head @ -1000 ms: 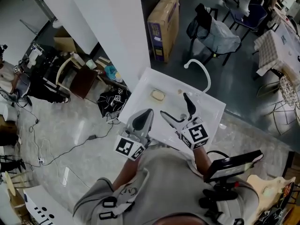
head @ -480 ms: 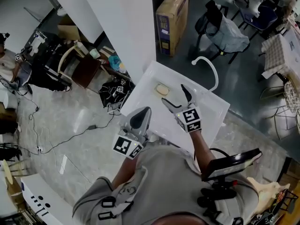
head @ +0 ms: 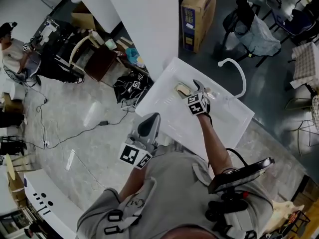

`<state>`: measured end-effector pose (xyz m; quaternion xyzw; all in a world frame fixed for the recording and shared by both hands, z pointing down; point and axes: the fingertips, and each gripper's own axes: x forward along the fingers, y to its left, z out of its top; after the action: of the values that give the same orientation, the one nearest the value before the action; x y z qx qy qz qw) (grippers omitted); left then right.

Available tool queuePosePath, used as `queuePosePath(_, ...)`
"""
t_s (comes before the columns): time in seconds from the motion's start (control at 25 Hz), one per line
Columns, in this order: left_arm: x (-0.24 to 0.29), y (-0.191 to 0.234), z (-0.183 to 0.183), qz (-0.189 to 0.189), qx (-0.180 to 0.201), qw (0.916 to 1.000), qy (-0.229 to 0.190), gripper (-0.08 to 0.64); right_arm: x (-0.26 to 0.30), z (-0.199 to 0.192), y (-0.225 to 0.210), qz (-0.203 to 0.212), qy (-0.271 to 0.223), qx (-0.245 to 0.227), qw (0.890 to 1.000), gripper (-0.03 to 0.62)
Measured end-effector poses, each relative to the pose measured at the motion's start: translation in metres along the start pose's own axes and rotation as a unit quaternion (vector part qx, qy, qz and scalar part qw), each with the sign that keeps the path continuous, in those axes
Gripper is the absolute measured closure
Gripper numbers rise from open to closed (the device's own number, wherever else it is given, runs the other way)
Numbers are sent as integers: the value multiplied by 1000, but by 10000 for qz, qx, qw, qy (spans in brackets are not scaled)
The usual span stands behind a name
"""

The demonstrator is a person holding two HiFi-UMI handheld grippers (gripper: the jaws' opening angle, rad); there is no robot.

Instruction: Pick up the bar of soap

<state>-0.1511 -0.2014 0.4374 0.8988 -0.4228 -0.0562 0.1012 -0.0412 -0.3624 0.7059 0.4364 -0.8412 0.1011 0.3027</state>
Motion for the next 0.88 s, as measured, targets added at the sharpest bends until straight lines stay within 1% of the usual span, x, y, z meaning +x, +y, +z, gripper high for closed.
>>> queuePosePath(0.16,-1,10,-3,153,-68,9998,60,571,47,-41,-4,77,577,-155,9982,190)
queuePosePath(0.28,-4,19,-7,278,-144,9994,113,571,80,-78,-4,123,1117,-573,9920,192)
queuePosePath(0.36,-7,26,-12,375,-193,9990,171,571,97,-100,-3,100,1409,-867,9862,209)
queuePosePath(0.4,-8,29,-15,418,-211,9987,208,571,103,-109,-3,102,1517,-972,9836,227)
queuePosePath(0.56,-8,45,-21,578,-274,9975,305,571,127,-134,1,240,1810,-1142,9765,232)
queuePosePath(0.68,-6,56,-25,649,-304,9969,338,571,143,-147,9,451,1969,-1122,9729,235)
queuePosePath(0.76,-4,62,-26,669,-327,9966,366,571,150,-151,15,600,1999,-936,9735,245)
queuePosePath(0.8,-2,64,-27,677,-342,9964,375,571,151,-150,17,653,1954,-713,9759,272)
queuePosePath(0.88,1,69,-27,691,-368,9962,387,571,153,-146,15,686,1847,-67,9804,285)
